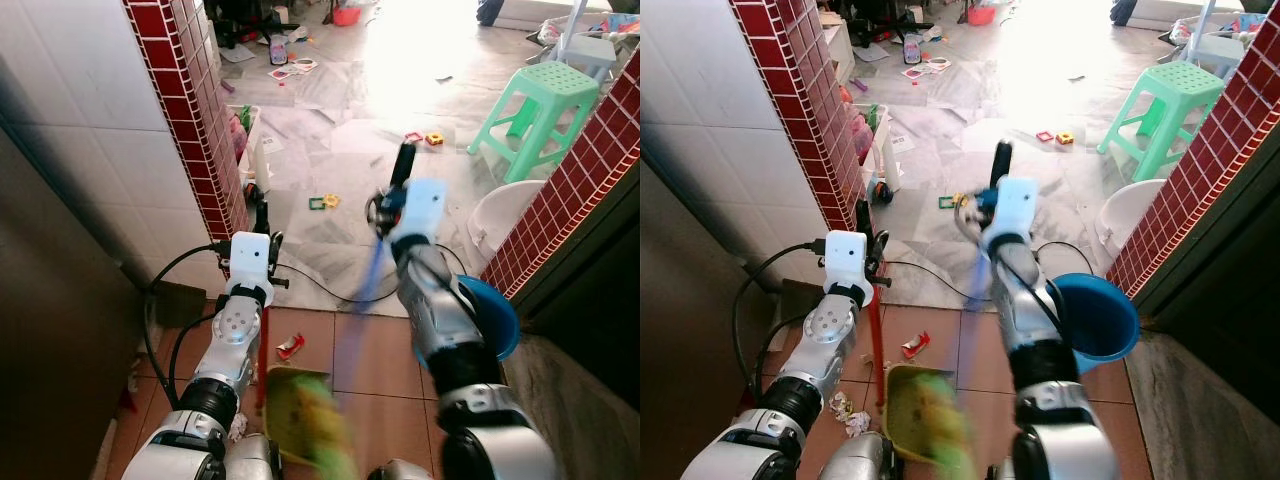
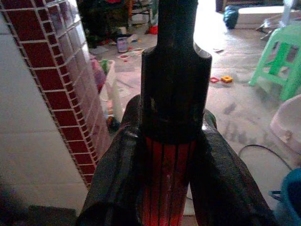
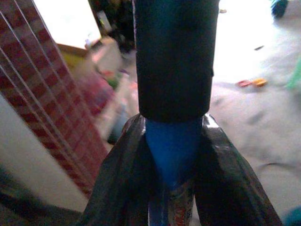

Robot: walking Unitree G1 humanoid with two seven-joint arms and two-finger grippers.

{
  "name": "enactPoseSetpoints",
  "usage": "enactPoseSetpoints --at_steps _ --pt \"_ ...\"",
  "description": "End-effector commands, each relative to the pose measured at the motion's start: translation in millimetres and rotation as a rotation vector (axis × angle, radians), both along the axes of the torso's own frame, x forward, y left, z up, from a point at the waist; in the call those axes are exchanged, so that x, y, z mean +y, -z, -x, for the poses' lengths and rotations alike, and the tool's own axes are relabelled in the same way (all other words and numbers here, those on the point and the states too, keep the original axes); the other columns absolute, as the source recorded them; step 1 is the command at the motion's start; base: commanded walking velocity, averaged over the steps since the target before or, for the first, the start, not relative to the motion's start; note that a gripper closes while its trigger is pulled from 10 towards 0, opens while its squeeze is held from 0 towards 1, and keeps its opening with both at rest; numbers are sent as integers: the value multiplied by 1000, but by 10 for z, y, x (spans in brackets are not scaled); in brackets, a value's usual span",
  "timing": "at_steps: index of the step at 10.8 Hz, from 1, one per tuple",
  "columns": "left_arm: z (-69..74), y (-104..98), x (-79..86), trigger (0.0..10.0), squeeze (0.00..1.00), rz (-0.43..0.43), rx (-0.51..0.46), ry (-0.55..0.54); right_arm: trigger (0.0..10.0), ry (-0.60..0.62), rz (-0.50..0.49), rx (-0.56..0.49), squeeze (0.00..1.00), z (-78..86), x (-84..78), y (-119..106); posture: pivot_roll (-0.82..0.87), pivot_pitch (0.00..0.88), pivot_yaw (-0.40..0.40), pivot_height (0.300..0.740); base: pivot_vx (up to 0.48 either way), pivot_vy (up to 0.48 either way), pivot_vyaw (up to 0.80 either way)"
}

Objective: Sweep floor

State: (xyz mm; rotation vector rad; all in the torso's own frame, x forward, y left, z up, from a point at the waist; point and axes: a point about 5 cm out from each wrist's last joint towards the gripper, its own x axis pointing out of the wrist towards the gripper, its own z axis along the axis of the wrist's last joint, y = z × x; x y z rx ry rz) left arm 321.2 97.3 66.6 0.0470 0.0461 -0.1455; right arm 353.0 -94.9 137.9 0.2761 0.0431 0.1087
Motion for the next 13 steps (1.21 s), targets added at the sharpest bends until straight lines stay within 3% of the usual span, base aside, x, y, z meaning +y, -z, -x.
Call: enactPoseSetpoints --at_steps 1,2,4,5,7,9,11,13 --pt "-14 1 -63 10000 0 25 16 24 10000 -19 -128 -81 0 -49 59 -263 -105 12 46 740 0 0 0" --pt "-25 -7 -63 10000 0 32 19 26 10000 -23 -167 -116 0 -72 59 -386 -107 9 49 740 0 0 0" --pt "-29 -3 -57 10000 0 45 24 21 10000 -37 -104 -187 0 -94 14 -518 -110 6 52 740 0 0 0" --pt "-54 -36 -29 10000 0 61 15 8 10000 -44 24 -259 0 -104 -80 -598 -112 4 53 740 0 0 0" --pt "-148 -205 112 10000 0 89 -35 -26 10000 43 347 -333 0 -78 -385 -542 -107 0 61 740 0 0 0" --pt "-193 -430 273 10000 0 123 -119 -68 10000 105 394 -342 0 19 -579 -421 -109 0 73 740 0 0 0" --pt "-196 -564 321 10000 0 145 -165 -75 10000 105 387 -292 0 91 -542 -246 -113 0 78 740 0 0 0" --pt "-236 -976 406 10000 0 144 -308 -91 10000 91 422 -213 0 167 -485 9 -112 0 73 740 0 0 0"
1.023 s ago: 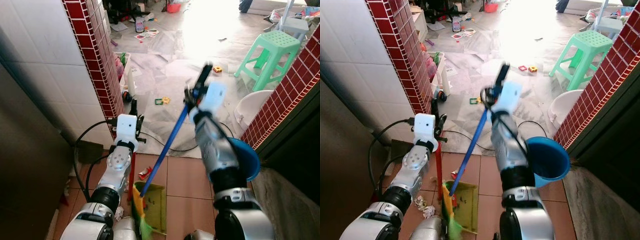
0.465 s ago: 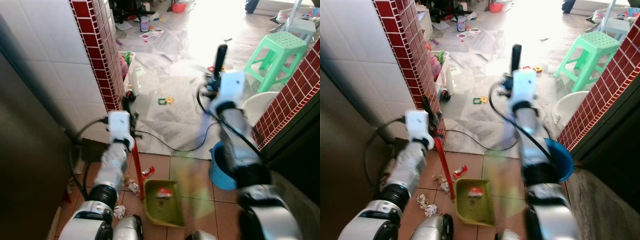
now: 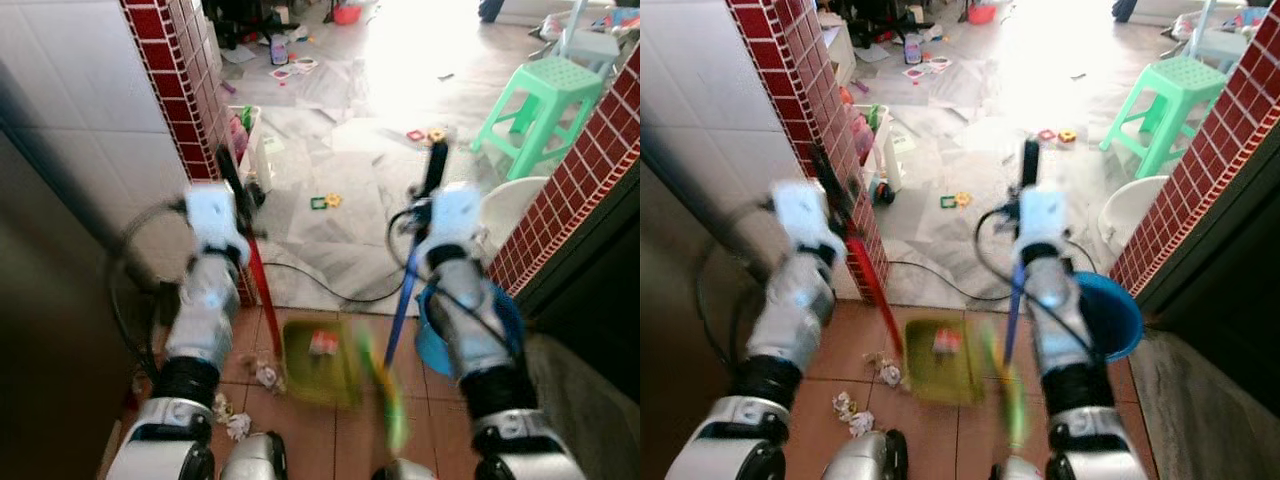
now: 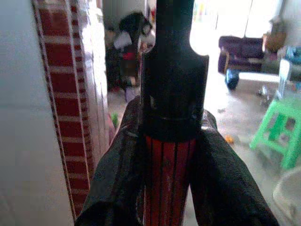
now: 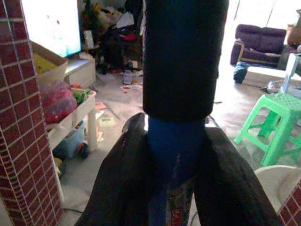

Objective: Sweep floor

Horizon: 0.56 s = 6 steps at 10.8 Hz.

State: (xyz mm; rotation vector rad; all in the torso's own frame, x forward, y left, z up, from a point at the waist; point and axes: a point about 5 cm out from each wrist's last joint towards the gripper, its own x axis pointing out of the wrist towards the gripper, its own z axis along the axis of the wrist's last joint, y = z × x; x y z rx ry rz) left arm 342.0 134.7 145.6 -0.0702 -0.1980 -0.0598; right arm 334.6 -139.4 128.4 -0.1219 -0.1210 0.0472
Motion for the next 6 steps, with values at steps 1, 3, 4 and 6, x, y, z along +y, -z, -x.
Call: enactPoseSetpoints --at_steps 1,3,4,6 --pt "-56 -373 86 10000 0 -14 -135 -46 10000 16 63 20 0 -11 -31 28 -109 0 68 740 0 0 0" --pt "-121 -727 118 10000 0 41 -223 -67 10000 2 78 111 0 13 15 200 -108 0 61 740 0 0 0" --pt "-123 -835 81 10000 0 63 -243 -61 10000 -4 106 163 0 28 37 298 -111 0 61 740 0 0 -800" --pt "-114 -928 7 10000 0 80 -248 -43 10000 -20 118 185 0 34 67 347 -115 0 62 740 0 0 -800"
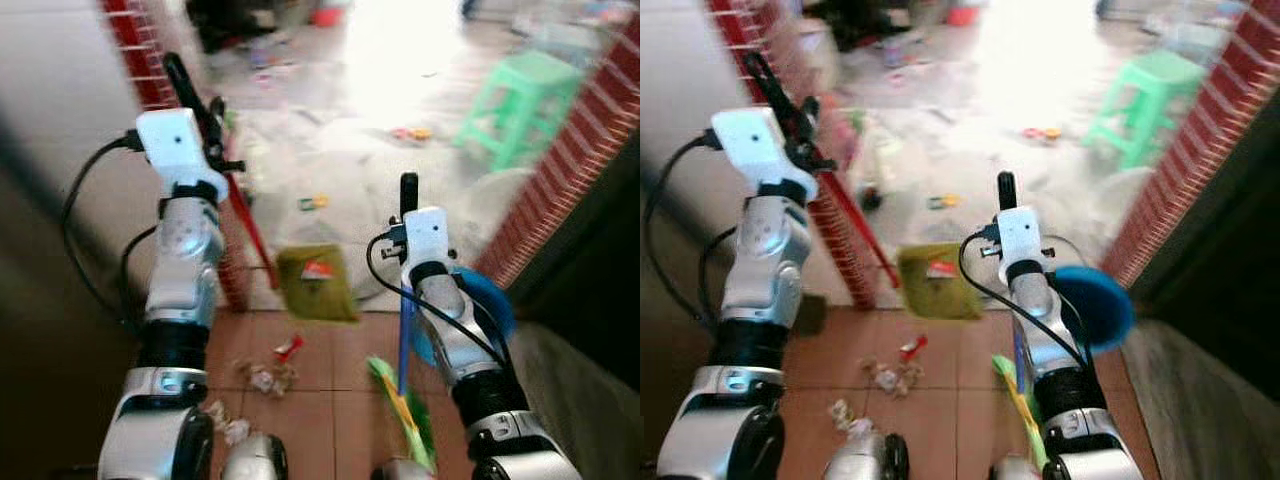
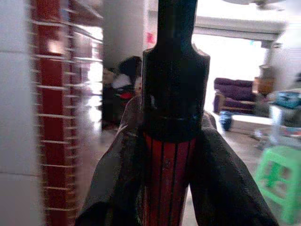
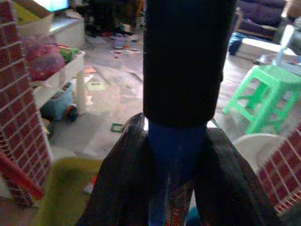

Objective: Sweep floor

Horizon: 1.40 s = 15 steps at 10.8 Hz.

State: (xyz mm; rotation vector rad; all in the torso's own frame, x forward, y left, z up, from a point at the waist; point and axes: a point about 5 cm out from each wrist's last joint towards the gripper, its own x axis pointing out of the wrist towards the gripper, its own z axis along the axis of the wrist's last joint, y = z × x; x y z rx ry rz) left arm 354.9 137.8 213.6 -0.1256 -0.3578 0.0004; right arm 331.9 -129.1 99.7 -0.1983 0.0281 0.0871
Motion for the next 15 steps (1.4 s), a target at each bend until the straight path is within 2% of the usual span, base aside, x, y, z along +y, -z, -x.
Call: enactPoseSetpoints --at_steps 1,3,6,7,10,15 --pt "16 -276 -51 10000 0 22 -97 14 10000 -7 36 47 0 16 -15 85 -116 0 61 740 0 0 -456" --pt "-1 -397 -54 10000 0 45 -114 -8 10000 -44 44 62 0 43 49 121 -117 0 55 740 0 -454 0" --pt "-9 -659 -4 10000 0 78 -172 -19 10000 -66 55 69 0 53 85 141 -115 0 52 740 0 -401 -719" --pt "-4 -695 10 10000 0 79 -180 -24 10000 -72 55 70 0 58 95 149 -114 0 52 740 0 -322 0" --pt "0 -719 38 10000 0 104 -173 -39 10000 -104 68 70 0 69 129 158 -114 0 47 740 0 -321 0" --pt "-3 -716 97 10000 0 128 -173 -62 10000 -156 63 55 0 95 161 149 -119 0 47 740 0 0 0"
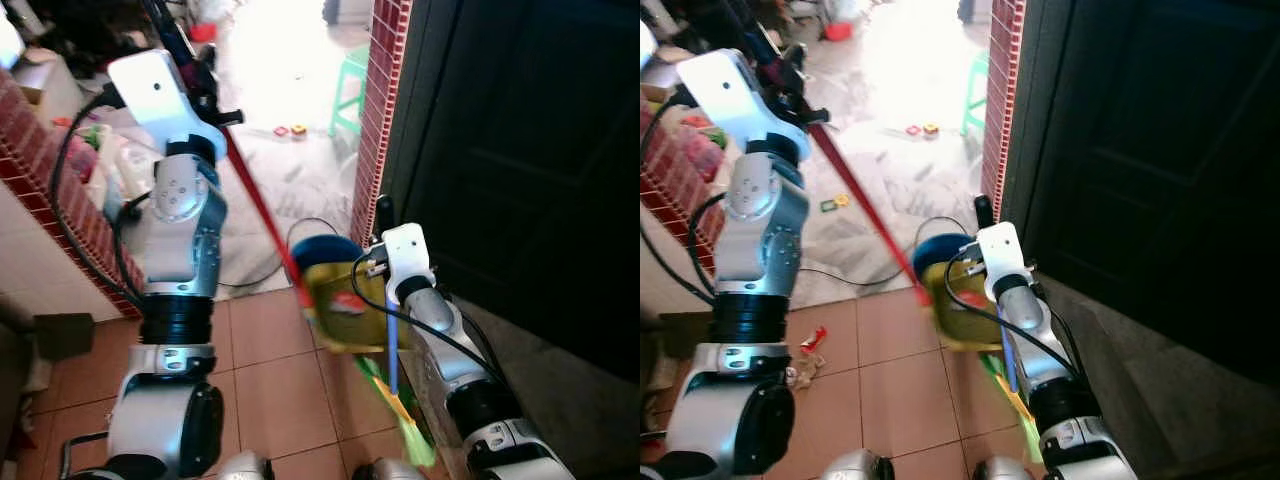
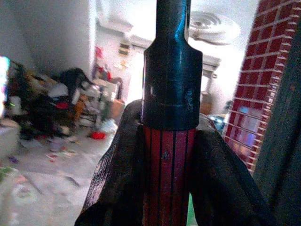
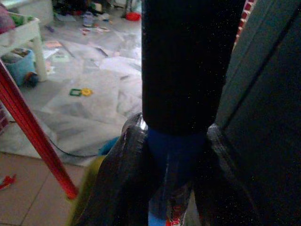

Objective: Sweep floor

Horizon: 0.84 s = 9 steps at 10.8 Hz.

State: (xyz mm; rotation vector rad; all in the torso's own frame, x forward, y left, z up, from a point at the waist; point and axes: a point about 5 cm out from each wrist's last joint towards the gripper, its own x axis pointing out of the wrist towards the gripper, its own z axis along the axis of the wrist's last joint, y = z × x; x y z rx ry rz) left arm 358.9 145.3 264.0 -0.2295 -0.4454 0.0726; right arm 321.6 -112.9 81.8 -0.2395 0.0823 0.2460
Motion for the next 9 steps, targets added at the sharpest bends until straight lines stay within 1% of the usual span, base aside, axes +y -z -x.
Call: enactPoseSetpoints --at_steps 1,2,3,5,6,7,9 --pt "42 -298 105 10000 0 23 -125 -46 10000 -33 18 -26 0 5 30 -42 -119 0 47 740 0 0 0" --pt "46 -365 162 10000 0 24 -153 -65 10000 -37 19 -17 0 11 40 -25 -119 0 47 740 0 0 0" --pt "52 -396 209 10000 0 10 -174 -90 10000 -44 19 -5 0 14 44 -4 -115 0 32 740 0 0 0" --pt "65 -431 282 10000 0 -4 -201 -113 10000 -76 9 3 0 19 80 2 -113 0 28 740 0 0 0" --pt "61 -447 320 10000 0 -7 -209 -129 10000 -116 -2 -10 0 38 133 -18 -115 0 28 740 0 0 0" --pt "58 -453 333 10000 0 -10 -225 -129 10000 -155 7 -27 0 65 182 -32 -119 0 27 740 0 0 0" --pt "55 -487 321 10000 0 -13 -247 -121 10000 -159 1 -30 0 68 177 -38 -122 0 29 740 285 0 0"
